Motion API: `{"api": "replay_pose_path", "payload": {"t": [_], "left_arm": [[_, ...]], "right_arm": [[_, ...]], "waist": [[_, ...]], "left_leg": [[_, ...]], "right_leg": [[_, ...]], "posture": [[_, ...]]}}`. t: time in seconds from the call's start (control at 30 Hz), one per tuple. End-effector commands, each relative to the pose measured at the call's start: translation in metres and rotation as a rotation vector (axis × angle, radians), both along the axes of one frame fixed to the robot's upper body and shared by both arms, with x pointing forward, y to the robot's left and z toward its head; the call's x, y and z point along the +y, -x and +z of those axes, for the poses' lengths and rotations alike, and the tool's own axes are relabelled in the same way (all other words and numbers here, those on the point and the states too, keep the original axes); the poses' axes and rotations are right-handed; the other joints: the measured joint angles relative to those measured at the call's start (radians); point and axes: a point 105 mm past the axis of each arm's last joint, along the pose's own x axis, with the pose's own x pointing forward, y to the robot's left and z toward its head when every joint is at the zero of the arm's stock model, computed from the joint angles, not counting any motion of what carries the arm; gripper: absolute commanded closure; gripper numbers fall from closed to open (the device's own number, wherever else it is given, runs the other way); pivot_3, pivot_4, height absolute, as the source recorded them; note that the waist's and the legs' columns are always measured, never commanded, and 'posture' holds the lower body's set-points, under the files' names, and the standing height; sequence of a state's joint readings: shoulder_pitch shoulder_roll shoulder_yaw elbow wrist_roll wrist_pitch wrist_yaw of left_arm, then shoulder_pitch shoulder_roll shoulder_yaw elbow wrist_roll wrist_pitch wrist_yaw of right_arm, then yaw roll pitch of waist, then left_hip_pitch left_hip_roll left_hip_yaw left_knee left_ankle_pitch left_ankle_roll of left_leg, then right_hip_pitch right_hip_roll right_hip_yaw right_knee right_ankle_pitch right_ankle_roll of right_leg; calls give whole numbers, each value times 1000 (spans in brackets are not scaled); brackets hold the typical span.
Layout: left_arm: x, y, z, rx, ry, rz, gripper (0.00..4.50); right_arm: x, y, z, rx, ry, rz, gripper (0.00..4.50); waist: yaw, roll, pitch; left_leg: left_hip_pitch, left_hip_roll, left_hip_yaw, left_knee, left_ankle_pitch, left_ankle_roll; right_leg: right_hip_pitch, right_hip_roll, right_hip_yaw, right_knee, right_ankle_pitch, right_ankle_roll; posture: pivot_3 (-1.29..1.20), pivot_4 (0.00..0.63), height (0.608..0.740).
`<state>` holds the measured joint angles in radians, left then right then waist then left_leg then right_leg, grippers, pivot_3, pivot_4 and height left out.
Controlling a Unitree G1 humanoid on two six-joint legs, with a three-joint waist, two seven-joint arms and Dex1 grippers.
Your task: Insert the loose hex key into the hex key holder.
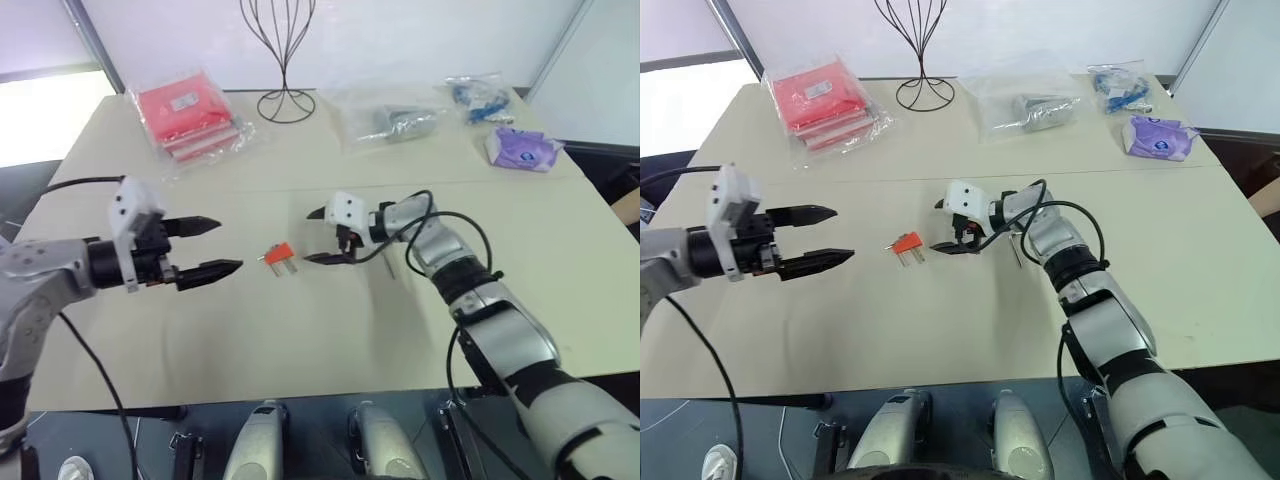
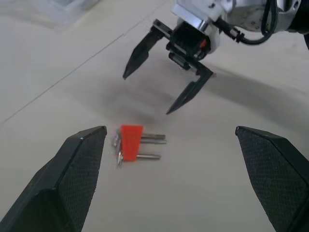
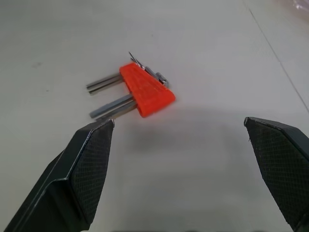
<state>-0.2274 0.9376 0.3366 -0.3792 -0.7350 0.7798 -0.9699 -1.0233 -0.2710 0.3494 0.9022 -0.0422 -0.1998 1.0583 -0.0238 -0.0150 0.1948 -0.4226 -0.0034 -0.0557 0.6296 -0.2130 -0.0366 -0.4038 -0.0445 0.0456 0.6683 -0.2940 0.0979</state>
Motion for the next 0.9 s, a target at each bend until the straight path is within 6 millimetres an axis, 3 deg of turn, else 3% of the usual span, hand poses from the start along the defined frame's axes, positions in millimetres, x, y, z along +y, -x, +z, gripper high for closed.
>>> {"api": "replay_pose_path", "payload": {"t": [0.03,0.57,0.9], "left_arm": [[8,7,12,-50,-18,45,26],[5,15,14,-59,-26,64,26],[6,15,14,-55,-46,65,26]], "right_arm": [[11,-8,10,-66,-30,-17,0],[30,-4,-3,-49,-59,1,0],[49,11,-16,2,-95,53,0]], "waist": [[-3,0,0],[-23,0,0],[-22,0,0]], "left_leg": [[0,0,0,0,0,0],[1,0,-1,-2,1,-1],[1,0,-1,-2,1,-1]], "right_leg": [[0,0,0,0,0,0],[-1,0,0,1,0,0],[-1,0,0,1,0,0]], "posture": [[0,150,740],[0,150,740],[0,150,740]]}}
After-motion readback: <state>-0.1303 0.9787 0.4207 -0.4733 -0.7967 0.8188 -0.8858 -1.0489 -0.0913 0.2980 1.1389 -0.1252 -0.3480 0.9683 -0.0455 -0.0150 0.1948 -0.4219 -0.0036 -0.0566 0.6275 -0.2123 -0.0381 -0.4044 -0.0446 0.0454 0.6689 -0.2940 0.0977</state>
